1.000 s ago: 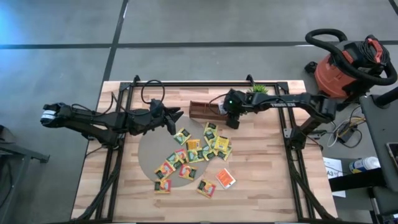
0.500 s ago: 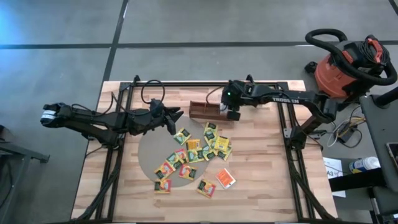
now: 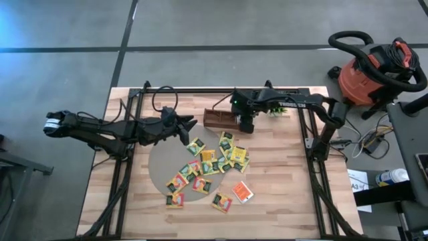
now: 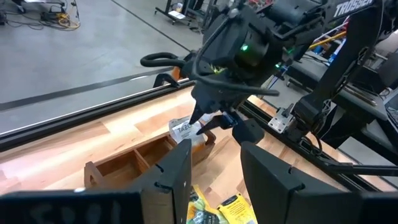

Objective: Pick & Place Tea
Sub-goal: Put the orange tea sachet into the right compartment of the wooden organizer

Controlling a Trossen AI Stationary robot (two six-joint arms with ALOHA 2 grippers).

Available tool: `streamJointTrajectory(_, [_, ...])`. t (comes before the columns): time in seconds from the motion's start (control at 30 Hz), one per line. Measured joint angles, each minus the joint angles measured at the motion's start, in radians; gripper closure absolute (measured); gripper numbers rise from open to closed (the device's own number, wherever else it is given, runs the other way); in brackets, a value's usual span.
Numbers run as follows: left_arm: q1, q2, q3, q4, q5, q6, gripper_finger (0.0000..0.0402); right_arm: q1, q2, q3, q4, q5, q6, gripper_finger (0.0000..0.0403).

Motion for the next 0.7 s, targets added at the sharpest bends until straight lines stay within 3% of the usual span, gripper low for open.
streamJointTrajectory(0.17, [0.0, 0.0, 0.0, -0.065, 0.0, -0.001, 0.0268, 0.033, 0.008, 0.017, -0.008, -0.115, 0.03, 0.0305])
streamJointTrajectory(0.33, [0.0, 0.0, 0.0, -0.305, 0.008, -0.059, 0.0268, 0.088, 0.001, 0.035, -0.013, -0.124, 0.066, 0.0312])
streamJointTrajectory(0.43, [0.0, -0.001, 0.0, -0.474, 0.062, -0.166, 0.0268, 0.133, -0.005, 0.045, -0.028, -0.133, 0.111, 0.0311])
streamJointTrajectory(0.53, [-0.003, -0.001, 0.0, -0.603, 0.157, -0.243, 0.0268, 0.186, -0.005, 0.046, -0.029, -0.206, 0.171, 0.0307])
streamJointTrajectory(0.7, [-0.024, -0.001, 0.0, -0.672, 0.229, -0.267, 0.0268, 0.278, -0.002, 0.045, -0.029, -0.252, 0.294, 0.0303])
